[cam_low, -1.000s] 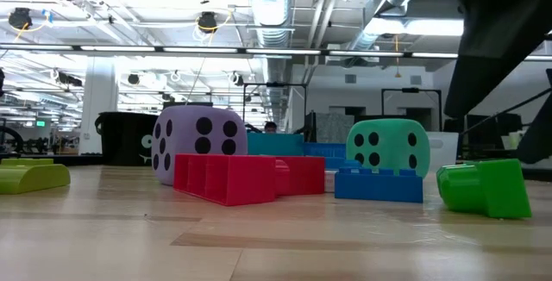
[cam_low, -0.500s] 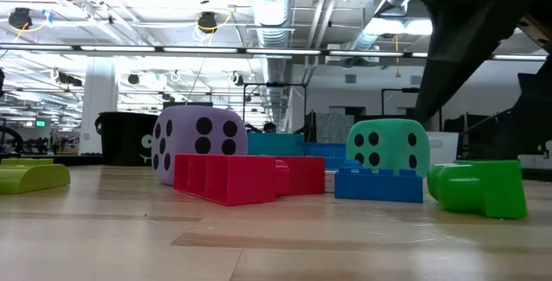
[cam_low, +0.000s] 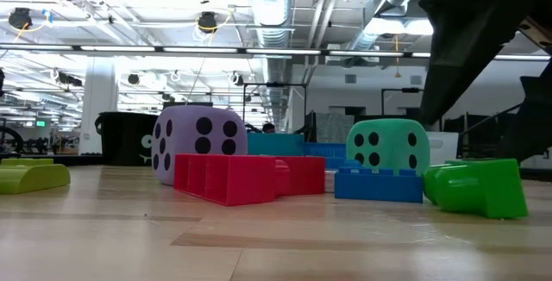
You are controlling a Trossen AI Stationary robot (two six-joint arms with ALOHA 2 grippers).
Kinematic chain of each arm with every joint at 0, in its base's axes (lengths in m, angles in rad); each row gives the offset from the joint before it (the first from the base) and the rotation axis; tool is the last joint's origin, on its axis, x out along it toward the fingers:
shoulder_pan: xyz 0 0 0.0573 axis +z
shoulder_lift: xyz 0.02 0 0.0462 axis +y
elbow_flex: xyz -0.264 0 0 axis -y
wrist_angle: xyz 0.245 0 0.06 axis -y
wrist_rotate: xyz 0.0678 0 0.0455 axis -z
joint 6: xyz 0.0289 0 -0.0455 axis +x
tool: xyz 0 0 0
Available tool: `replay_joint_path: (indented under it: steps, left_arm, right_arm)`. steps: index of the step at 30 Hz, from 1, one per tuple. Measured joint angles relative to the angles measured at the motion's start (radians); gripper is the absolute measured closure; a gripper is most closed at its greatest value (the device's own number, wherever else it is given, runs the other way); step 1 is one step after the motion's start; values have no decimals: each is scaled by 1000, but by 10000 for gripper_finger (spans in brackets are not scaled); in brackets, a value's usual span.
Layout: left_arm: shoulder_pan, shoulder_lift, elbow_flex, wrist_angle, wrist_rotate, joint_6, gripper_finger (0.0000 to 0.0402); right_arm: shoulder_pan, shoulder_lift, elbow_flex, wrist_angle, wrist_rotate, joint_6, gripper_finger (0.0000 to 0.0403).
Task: Pick & Place Toys
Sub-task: Put the large green game piece into the transparent bin
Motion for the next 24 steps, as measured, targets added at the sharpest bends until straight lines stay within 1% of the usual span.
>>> replay_joint_path:
  steps: [14,24]
  left_arm:
    - [0,0,0,0,0,0,400]
    - [0,0,0,0,0,0,400]
  right_arm:
    - [-47,0,0,30,0,-31,74]
    - [-47,0,-1,78,0,-53,74]
